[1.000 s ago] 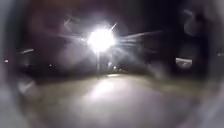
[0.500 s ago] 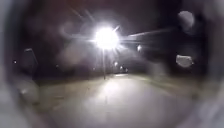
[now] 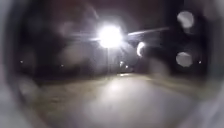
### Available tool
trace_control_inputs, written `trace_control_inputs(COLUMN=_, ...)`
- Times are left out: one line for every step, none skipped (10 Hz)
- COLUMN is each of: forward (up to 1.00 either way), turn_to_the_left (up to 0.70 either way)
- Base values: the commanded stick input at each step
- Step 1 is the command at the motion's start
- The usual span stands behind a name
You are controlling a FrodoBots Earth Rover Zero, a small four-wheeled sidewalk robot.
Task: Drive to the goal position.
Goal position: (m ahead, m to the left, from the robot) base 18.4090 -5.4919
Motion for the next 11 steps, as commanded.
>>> trace_control_inputs(forward=1.0, turn_to_the_left=0.03)
trace_control_inputs(forward=1.0, turn_to_the_left=0.02)
trace_control_inputs(forward=1.0, turn_to_the_left=0.02)
trace_control_inputs(forward=1.0, turn_to_the_left=0.02)
trace_control_inputs(forward=1.0, turn_to_the_left=0.02)
trace_control_inputs(forward=1.0, turn_to_the_left=0.0)
trace_control_inputs(forward=1.0, turn_to_the_left=-0.03)
trace_control_inputs(forward=1.0, turn_to_the_left=-0.1)
trace_control_inputs(forward=1.0, turn_to_the_left=-0.17)
trace_control_inputs(forward=1.0, turn_to_the_left=-0.19)
trace_control_inputs(forward=1.0, turn_to_the_left=-0.21)
